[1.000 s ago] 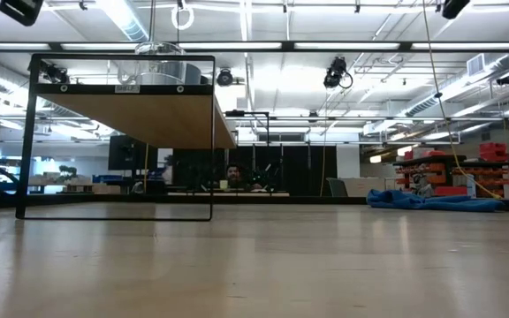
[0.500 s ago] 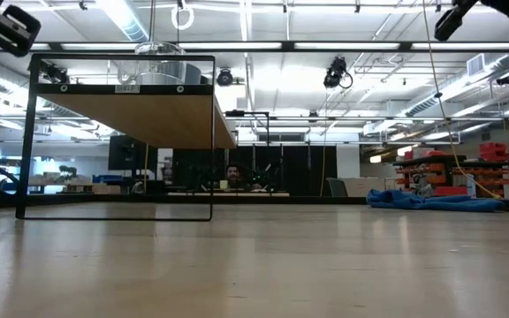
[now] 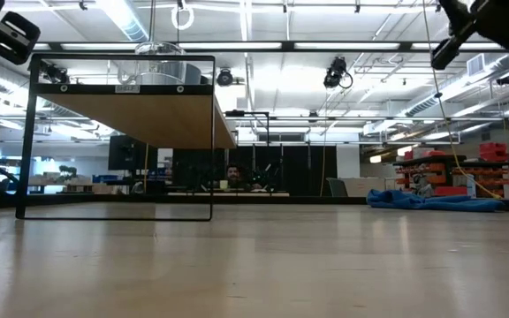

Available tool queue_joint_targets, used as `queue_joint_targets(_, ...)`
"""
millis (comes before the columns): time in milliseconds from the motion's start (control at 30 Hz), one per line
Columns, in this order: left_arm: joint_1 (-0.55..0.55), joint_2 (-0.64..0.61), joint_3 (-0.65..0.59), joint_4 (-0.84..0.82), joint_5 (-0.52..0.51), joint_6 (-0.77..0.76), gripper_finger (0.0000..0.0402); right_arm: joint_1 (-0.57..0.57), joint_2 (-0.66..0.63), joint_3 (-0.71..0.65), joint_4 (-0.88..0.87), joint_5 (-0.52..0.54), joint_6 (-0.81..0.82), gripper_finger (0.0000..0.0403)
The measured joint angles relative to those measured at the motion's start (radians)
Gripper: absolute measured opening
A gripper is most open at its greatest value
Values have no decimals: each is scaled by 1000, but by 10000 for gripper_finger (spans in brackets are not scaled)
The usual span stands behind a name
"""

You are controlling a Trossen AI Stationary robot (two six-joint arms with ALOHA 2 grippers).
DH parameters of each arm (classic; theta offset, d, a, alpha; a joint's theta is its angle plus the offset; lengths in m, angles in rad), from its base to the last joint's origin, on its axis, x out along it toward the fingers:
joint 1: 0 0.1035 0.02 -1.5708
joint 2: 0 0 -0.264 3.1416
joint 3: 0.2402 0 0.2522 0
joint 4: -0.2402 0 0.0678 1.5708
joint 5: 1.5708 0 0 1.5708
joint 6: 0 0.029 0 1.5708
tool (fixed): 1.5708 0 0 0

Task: Stack small to large cups/mugs on shelf
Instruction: Return to Home Position

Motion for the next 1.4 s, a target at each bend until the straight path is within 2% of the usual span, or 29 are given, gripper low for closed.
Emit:
queue_joint_targets(67,0,0,0,0,0,1,139,0,0,-28,36,0,2,75)
queue_joint_targets(367,0,0,0,-5,-1,13,145,0,0,-33,4,0,-35,75)
queue_joint_targets(600,0,0,1,-49,-5,30,148,0,2,-33,-82,0,-136,75)
queue_joint_targets(800,0,0,1,-122,-16,57,140,-1,2,-33,-93,0,-147,75)
queue_joint_targets(1100,0,1,1,-206,-16,94,144,-1,2,-33,-292,0,-174,75)
queue_joint_targets(1400,0,1,1,-258,-37,66,145,-1,2,-33,-294,0,-193,75)
